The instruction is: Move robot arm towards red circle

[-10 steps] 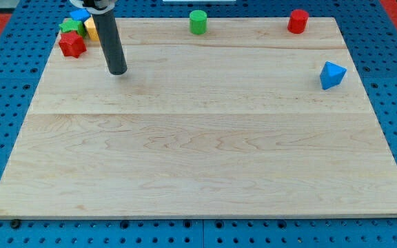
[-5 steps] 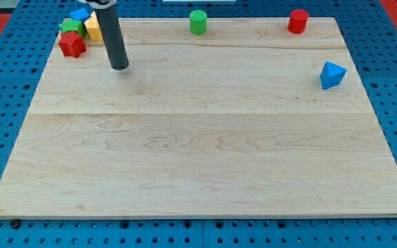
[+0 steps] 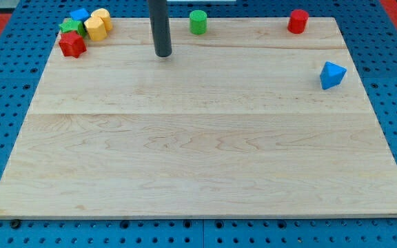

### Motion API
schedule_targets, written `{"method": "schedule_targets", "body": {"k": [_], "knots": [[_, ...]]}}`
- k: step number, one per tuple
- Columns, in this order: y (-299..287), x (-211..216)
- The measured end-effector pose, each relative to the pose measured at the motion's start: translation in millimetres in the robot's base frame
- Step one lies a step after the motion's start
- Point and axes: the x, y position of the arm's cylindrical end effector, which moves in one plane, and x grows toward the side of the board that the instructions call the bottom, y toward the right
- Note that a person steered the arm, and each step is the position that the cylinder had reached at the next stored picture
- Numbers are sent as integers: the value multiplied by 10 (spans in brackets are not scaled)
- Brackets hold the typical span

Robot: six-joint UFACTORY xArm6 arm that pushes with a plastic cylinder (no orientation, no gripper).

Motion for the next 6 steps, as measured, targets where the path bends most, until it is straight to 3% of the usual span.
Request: {"method": "schedule_targets", "body": {"k": [3, 6], "knots": [[2306, -289], [3599, -501]]}}
